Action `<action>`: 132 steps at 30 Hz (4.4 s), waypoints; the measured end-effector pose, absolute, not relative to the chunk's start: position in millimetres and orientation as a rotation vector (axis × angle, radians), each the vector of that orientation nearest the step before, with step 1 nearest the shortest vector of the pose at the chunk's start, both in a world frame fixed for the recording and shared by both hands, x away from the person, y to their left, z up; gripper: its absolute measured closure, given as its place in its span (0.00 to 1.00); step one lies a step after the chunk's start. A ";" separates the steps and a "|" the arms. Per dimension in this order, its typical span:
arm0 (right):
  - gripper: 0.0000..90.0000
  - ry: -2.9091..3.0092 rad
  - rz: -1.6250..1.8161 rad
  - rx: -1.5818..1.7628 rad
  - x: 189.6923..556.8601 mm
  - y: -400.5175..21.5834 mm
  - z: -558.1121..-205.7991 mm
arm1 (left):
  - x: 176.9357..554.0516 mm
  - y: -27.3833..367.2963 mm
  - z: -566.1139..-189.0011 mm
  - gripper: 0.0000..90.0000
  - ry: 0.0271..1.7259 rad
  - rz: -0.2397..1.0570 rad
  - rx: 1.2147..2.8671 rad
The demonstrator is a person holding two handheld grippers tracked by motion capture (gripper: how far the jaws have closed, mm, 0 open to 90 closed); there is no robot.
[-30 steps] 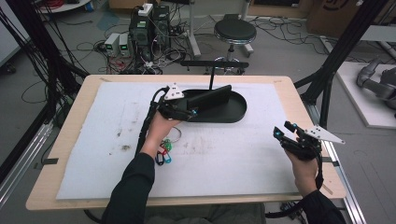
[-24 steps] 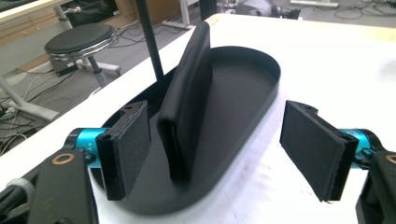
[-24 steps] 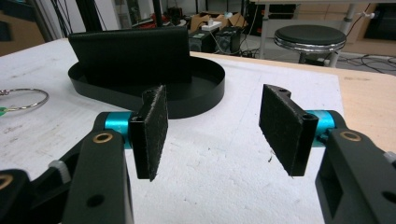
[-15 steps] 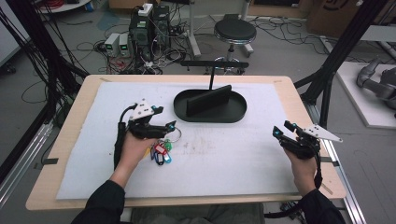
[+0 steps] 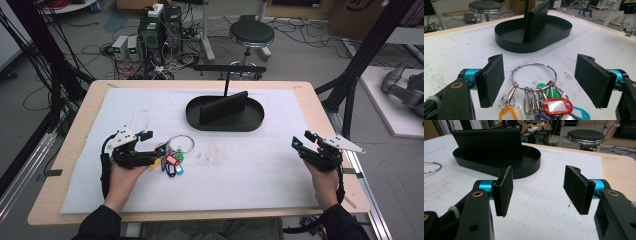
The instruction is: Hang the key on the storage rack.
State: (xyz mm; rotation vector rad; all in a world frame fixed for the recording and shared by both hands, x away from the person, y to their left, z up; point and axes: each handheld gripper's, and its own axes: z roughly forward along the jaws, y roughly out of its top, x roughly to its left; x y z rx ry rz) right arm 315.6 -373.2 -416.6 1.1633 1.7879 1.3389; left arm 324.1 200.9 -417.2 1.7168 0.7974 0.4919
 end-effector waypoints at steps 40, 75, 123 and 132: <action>0.46 1.841 1.305 1.135 312.4 -374.2 -421.2 | 397.7 159.1 -431.6 0.51 1.008 0.482 1.928; 0.46 1.839 1.310 1.129 313.3 -375.8 -421.2 | 388.5 154.2 -416.7 0.95 0.917 0.490 1.927; 0.46 1.856 1.303 1.118 317.4 -370.0 -421.2 | 356.3 149.0 -401.7 0.96 0.670 0.427 1.896; 0.46 1.858 1.298 1.116 316.7 -371.2 -421.3 | 353.0 146.7 -386.7 0.96 0.636 0.444 1.856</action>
